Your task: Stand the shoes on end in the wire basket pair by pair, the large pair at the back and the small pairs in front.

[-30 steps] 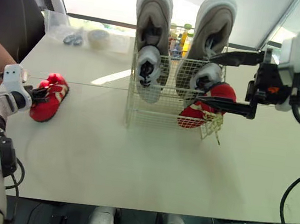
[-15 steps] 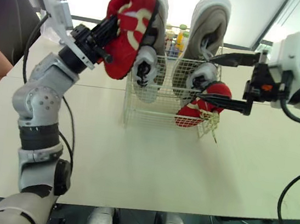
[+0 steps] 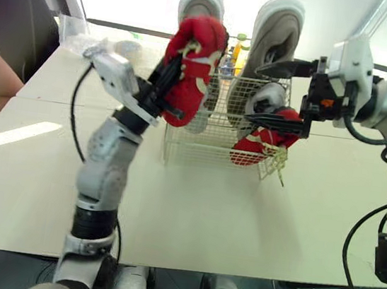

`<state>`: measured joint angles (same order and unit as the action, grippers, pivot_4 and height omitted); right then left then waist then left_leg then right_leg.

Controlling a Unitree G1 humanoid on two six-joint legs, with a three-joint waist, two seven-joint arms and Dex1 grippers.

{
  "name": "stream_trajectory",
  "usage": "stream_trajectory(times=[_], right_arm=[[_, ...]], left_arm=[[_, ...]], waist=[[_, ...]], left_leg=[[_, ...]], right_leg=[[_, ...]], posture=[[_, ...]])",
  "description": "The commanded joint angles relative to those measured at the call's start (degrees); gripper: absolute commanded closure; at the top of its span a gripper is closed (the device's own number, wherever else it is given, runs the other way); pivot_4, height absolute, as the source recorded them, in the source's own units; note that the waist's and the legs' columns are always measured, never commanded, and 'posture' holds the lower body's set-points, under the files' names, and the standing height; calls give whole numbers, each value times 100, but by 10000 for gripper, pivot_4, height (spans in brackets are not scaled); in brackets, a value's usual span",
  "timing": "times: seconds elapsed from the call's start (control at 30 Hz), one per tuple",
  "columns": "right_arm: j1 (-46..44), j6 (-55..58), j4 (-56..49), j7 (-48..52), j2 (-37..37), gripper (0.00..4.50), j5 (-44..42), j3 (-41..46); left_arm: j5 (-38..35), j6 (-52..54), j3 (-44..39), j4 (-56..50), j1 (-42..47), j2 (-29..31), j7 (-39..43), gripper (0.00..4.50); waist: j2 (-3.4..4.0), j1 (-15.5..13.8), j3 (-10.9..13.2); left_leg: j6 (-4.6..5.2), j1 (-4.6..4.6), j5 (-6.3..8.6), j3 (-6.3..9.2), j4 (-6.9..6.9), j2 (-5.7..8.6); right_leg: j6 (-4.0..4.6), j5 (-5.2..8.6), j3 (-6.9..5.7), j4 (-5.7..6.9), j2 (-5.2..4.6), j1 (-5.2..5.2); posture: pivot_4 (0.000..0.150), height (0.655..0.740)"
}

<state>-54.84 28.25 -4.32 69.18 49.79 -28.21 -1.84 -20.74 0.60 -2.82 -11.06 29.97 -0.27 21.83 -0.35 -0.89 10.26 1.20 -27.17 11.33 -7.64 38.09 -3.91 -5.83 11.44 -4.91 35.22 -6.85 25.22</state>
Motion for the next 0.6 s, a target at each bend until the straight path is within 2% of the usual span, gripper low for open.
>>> stream_trajectory(times=[0.03,0.2,0.33,0.47,0.6], right_arm=[[-244,-2,-91,-1,-19,0,23,90],[-225,81,-184,-53,-40,0,28,94],[-274,157,-222,-85,-65,0,10,122],[-249,158,-246,-91,-64,0,36,128],[-274,223,-292,-118,-70,0,-10,155]], left_arm=[[842,-1053,329,448,-3,-114,-226,44330],[1789,-2578,570,1570,-146,-260,-695,44330],[2604,-4059,410,2803,-35,-327,-1588,44330],[2891,-4719,407,3693,-5,-451,-2172,44330],[2769,-4997,442,4137,-112,-703,-2404,44330]], waist=[[0,10,0],[7,15,-4],[8,12,-5],[8,18,-5],[13,12,-8]], left_leg=[[1,0,0,0,1,0],[2,1,2,-1,-1,-3],[4,1,3,-1,0,-3],[6,0,4,-2,0,-5],[9,0,7,-3,0,-6]], right_leg=[[7,3,0,0,0,1],[12,5,0,1,-1,5],[14,4,0,0,-3,6],[14,4,-1,1,-4,10],[14,4,-1,1,-6,10]], posture=[[1500,7400],[1500,7400],[1500,7400],[1500,7400],[1500,7400]])
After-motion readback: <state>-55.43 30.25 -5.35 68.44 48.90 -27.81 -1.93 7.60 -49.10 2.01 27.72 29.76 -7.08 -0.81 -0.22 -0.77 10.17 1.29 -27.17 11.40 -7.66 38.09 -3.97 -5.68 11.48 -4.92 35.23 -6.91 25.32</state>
